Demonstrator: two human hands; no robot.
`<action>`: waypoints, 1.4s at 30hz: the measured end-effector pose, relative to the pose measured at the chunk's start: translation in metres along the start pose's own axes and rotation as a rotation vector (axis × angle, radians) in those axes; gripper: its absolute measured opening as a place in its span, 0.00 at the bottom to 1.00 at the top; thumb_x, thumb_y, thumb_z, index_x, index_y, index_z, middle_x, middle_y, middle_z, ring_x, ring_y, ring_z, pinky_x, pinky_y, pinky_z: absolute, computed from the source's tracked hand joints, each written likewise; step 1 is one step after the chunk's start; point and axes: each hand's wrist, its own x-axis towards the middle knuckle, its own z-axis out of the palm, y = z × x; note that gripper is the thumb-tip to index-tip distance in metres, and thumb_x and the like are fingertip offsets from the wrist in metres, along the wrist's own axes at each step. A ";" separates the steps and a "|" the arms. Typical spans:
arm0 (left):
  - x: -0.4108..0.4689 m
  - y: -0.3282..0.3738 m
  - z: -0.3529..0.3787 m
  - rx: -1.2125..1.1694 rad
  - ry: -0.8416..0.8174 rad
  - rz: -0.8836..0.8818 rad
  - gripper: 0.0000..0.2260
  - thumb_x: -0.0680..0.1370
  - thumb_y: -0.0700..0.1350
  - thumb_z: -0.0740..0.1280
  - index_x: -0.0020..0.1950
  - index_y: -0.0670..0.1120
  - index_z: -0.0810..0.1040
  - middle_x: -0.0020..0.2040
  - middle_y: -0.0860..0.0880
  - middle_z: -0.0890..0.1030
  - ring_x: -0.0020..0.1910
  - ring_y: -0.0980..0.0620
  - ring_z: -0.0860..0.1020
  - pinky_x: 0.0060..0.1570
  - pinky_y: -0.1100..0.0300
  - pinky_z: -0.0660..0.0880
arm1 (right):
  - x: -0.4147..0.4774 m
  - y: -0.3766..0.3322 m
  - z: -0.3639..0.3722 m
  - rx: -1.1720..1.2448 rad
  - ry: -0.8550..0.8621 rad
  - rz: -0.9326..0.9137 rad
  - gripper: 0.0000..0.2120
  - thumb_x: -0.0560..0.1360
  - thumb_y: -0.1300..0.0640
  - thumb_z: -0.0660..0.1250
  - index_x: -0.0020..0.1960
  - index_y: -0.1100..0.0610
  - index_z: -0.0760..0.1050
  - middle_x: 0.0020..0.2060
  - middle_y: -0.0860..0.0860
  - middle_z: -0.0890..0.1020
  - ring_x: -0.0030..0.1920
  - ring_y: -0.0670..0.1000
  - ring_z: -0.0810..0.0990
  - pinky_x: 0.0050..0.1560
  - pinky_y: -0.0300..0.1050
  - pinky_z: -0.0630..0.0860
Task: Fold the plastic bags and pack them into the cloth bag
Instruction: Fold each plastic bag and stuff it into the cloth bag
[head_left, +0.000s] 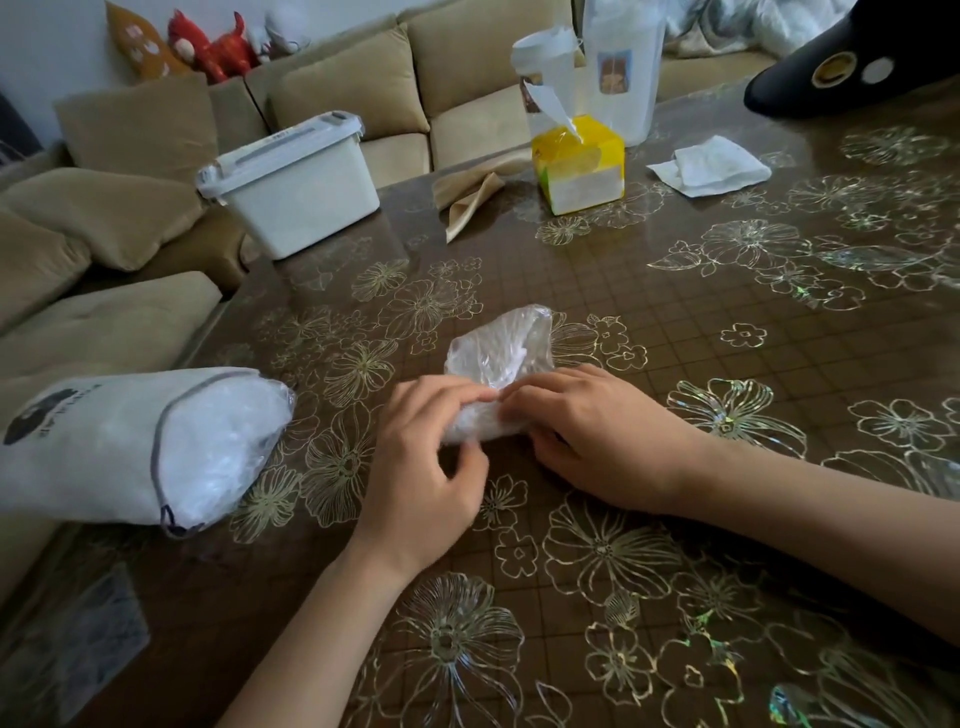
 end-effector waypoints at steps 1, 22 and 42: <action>-0.001 0.000 0.001 0.027 -0.043 0.032 0.17 0.70 0.42 0.59 0.56 0.45 0.78 0.53 0.57 0.75 0.57 0.59 0.70 0.60 0.68 0.64 | 0.001 0.000 0.000 0.007 0.006 -0.002 0.14 0.72 0.59 0.58 0.52 0.59 0.78 0.48 0.53 0.83 0.48 0.56 0.81 0.50 0.54 0.76; 0.001 -0.001 0.000 -0.123 -0.038 -0.156 0.05 0.76 0.52 0.63 0.47 0.56 0.78 0.44 0.56 0.79 0.47 0.61 0.76 0.47 0.72 0.70 | -0.002 0.015 -0.026 0.360 0.101 0.212 0.07 0.75 0.60 0.67 0.50 0.57 0.82 0.41 0.47 0.82 0.40 0.42 0.76 0.41 0.29 0.68; 0.009 0.003 0.008 0.141 0.073 -0.363 0.08 0.78 0.45 0.65 0.55 0.45 0.76 0.38 0.54 0.75 0.38 0.54 0.74 0.35 0.70 0.68 | 0.002 0.002 -0.002 -0.087 -0.004 -0.023 0.18 0.74 0.56 0.61 0.63 0.60 0.74 0.61 0.57 0.77 0.62 0.57 0.75 0.66 0.48 0.67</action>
